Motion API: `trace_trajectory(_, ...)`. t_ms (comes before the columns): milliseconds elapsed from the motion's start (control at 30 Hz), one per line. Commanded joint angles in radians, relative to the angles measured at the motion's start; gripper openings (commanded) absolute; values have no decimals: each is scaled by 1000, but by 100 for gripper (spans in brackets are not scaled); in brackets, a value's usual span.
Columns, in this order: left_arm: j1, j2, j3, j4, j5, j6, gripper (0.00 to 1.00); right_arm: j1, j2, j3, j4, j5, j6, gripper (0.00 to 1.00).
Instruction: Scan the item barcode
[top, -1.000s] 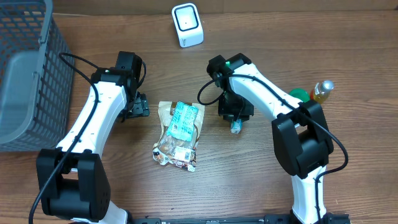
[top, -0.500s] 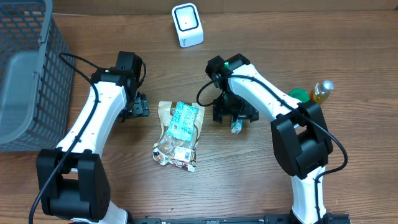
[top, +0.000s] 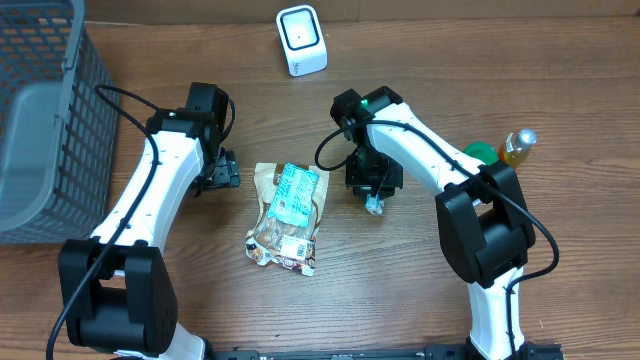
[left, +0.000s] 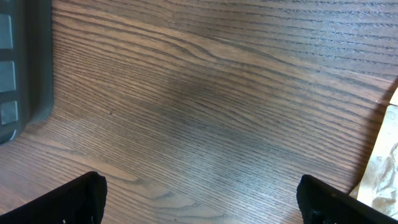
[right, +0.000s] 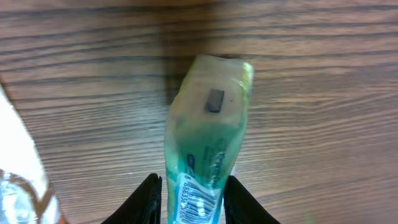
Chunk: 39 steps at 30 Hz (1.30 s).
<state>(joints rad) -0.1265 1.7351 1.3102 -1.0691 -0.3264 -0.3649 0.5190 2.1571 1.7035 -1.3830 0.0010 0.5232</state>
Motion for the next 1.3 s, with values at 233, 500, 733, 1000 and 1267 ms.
trace_trajectory(233, 2, -19, 18, 1, -13, -13, 99, 3, -33, 24, 47, -138, 0, 36)
trace_trajectory(500, 2, -19, 18, 1, -13, -13, 100, 3, -33, 24, 62, -161, -1, 41)
trace_trajectory(733, 2, -19, 18, 1, -13, -13, 100, 3, -33, 24, 77, -238, -87, 51)
trace_trajectory(1000, 2, -19, 18, 1, -13, -13, 100, -2, -33, 29, 108, -370, -222, 70)
trace_trajectory(1267, 2, -19, 18, 1, -13, -13, 99, -64, -33, 118, 18, -369, -245, 73)
